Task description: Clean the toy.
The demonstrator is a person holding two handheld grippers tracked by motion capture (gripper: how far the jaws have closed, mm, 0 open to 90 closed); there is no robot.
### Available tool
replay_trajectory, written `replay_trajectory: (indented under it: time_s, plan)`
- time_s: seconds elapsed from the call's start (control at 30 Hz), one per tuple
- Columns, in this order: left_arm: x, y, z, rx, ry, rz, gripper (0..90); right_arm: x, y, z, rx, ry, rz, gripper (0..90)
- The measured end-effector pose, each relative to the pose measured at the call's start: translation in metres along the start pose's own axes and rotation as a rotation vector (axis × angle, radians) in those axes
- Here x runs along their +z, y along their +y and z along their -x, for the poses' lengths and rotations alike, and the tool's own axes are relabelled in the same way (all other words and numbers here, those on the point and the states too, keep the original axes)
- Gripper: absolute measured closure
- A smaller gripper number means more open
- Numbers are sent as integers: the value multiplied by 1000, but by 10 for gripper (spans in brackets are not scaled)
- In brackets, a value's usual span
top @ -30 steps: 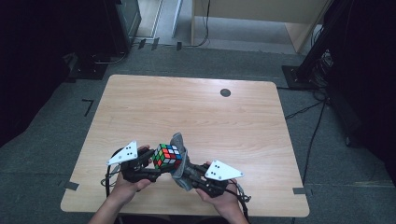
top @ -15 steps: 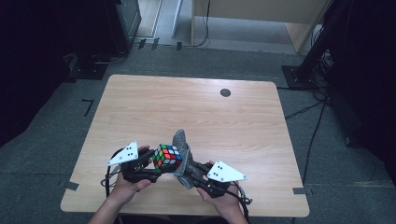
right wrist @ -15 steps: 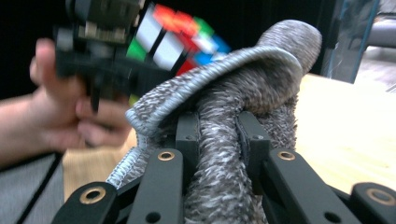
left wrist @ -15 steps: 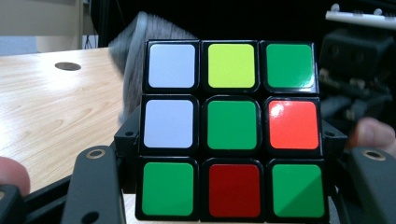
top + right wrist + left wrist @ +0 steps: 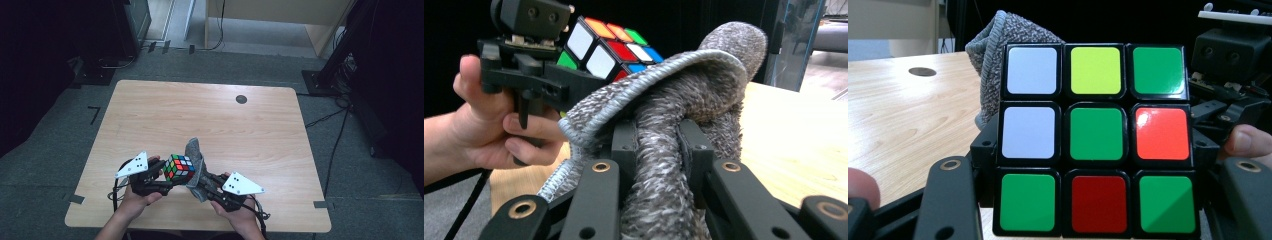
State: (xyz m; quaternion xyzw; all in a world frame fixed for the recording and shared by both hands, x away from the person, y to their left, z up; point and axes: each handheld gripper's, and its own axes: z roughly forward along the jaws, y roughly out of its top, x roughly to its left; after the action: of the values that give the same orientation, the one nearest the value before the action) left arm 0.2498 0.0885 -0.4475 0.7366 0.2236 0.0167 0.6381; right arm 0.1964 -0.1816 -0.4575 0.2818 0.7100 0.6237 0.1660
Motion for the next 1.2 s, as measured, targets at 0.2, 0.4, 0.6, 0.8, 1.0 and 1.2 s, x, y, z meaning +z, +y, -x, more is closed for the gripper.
replay_trajectory:
  time_s: [0.2,0.4,0.6,0.8,1.0,1.2]
  plan:
    - [-2,0,-1,-1,1,-1,343,12,-10,-8,-43,38,-97,741]
    - [0,-1,-1,9,10,-14,343,1,0,2,0,-2,-13,739]
    - [-2,2,1,19,9,-7,343,16,-14,-10,-39,52,-104,735]
    - [-3,1,-1,12,8,-2,343,11,-7,-8,-45,25,-75,734]
    - [-2,2,1,5,2,1,343,3,-1,0,-4,14,1,736]
    - [-5,2,-2,-7,2,15,343,16,-10,-13,-82,51,-101,733]
